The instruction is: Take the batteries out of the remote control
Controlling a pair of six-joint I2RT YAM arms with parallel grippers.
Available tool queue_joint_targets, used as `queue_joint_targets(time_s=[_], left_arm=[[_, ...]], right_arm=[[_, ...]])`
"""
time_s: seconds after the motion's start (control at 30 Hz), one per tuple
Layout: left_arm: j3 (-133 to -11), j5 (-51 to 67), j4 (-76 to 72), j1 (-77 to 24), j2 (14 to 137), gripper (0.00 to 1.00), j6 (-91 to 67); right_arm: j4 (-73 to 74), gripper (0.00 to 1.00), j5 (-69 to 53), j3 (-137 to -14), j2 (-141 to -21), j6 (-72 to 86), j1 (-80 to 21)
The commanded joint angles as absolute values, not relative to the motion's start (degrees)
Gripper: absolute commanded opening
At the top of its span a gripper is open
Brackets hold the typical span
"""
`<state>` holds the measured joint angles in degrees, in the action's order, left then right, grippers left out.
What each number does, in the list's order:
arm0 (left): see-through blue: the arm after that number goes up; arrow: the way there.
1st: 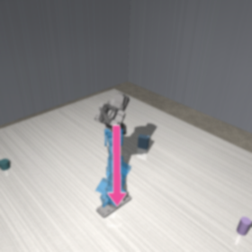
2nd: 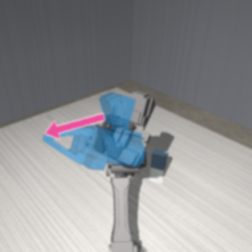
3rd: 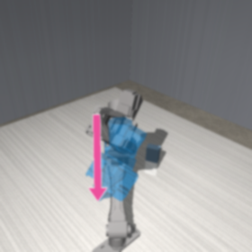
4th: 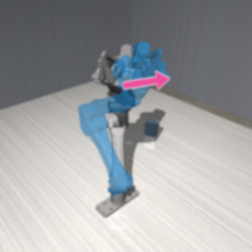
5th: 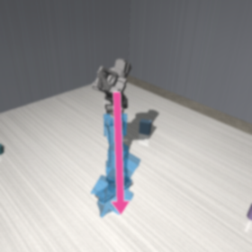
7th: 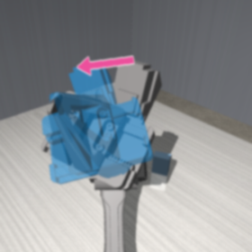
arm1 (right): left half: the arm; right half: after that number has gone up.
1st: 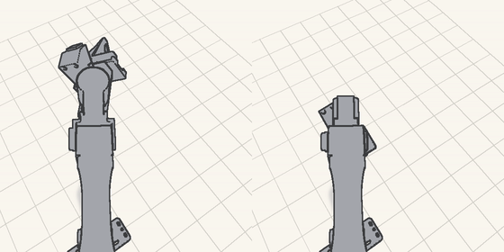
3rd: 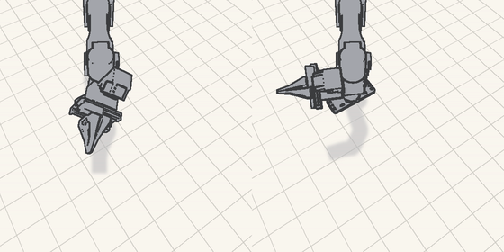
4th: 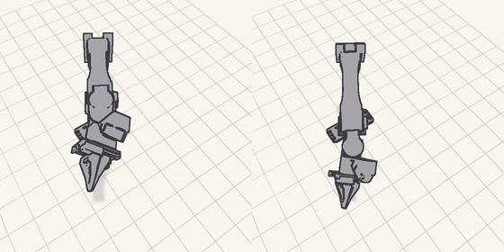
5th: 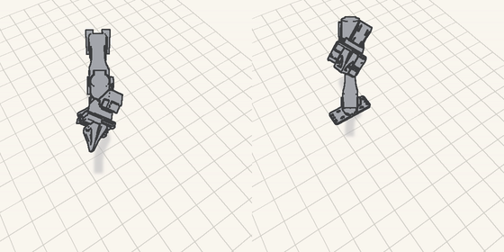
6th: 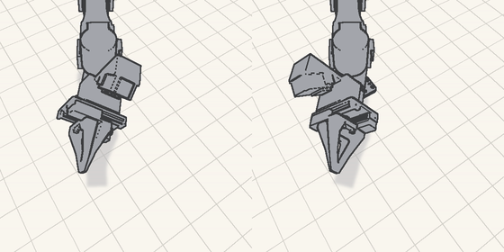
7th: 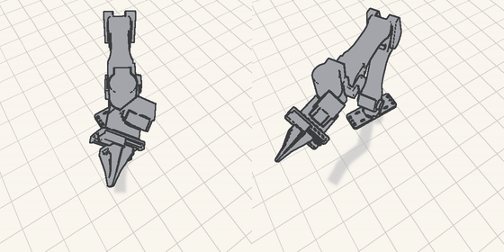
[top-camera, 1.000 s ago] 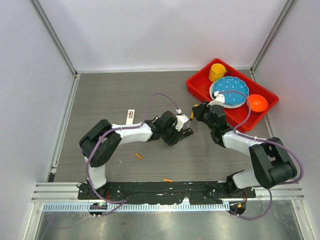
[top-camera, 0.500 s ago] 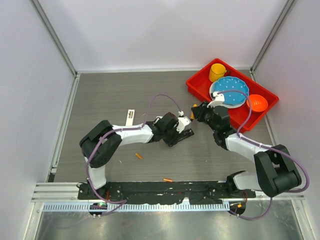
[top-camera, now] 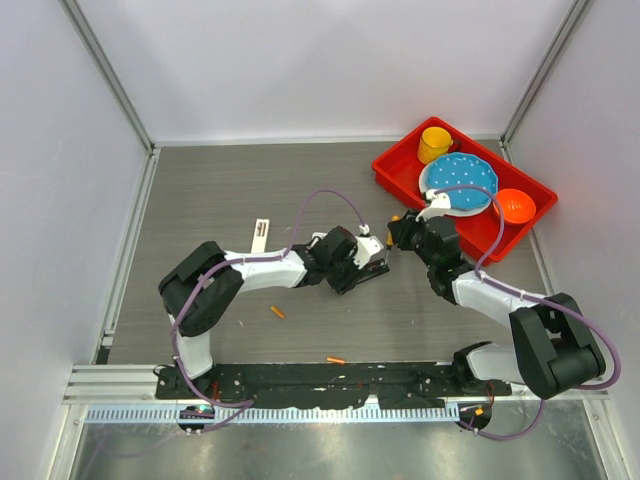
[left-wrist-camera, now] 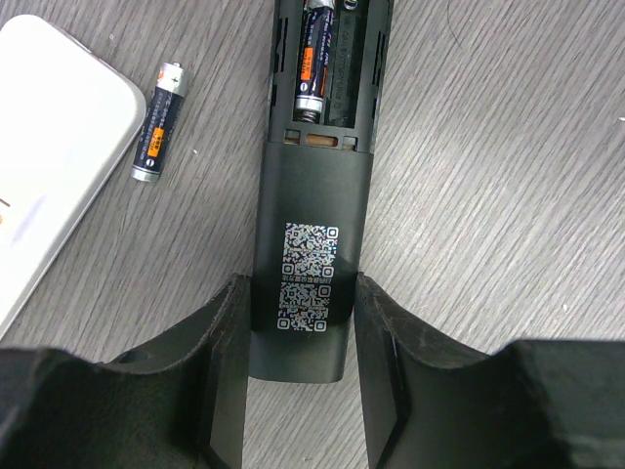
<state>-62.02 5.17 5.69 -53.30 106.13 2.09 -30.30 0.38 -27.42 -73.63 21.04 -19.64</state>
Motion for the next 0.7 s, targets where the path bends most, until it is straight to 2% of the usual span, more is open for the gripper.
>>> queue_joint_targets(time_s=[0.0,0.67], left_arm=[[-60.7,11.0,13.1,-56.1,108.5,0.0,1.4],[-61.6,9.7,13.9,-56.1,109.3,0.0,1.3]], right_arm=[[-30.2,0.02,8.0,-29.1,-72.1,20.7,-19.5],[-33.6,0.01,14.1,-30.2,-77.0,21.6,-22.8]])
